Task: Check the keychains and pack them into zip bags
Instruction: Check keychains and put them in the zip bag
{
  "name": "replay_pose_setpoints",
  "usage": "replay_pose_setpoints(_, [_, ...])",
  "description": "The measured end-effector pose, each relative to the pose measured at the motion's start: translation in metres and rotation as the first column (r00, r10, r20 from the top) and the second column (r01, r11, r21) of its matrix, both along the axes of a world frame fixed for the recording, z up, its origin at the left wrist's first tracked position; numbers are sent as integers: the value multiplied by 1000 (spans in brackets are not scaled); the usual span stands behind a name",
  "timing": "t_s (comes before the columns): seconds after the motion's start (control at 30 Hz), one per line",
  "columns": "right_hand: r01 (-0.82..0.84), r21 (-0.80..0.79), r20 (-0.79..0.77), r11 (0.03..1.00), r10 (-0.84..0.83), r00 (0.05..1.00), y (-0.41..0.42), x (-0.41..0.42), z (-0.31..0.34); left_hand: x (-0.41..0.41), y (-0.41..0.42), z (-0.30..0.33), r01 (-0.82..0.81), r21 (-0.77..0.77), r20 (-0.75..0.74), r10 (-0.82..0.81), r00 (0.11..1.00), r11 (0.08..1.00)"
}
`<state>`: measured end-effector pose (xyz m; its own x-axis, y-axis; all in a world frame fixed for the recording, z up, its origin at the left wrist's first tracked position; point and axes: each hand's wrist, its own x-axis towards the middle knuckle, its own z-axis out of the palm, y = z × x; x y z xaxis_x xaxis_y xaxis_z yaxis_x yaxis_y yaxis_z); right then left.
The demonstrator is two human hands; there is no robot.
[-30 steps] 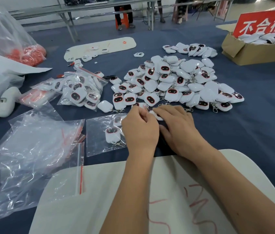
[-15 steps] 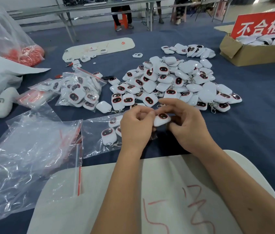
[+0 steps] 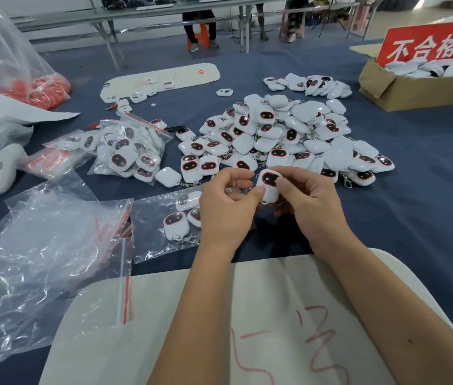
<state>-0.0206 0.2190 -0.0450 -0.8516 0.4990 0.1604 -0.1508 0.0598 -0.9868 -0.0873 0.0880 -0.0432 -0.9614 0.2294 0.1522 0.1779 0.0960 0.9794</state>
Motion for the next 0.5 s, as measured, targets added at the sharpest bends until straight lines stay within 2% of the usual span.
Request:
replay_pose_setpoints(0.1, [-25,17,-1,1000,25,1000,-2,-1,-1,3,0,2,82,-10,37,-82,996,997])
replay_pose_setpoints(0.33, [-115,108,0,987,116,993,-2,1,-1,0,-3,1,125,-5,74,-124,990,992])
replay_pose_setpoints(0.5, [-65,155,26,986,61,998,0,2,-2,1,-2,0,143,40,124,-147,981,989])
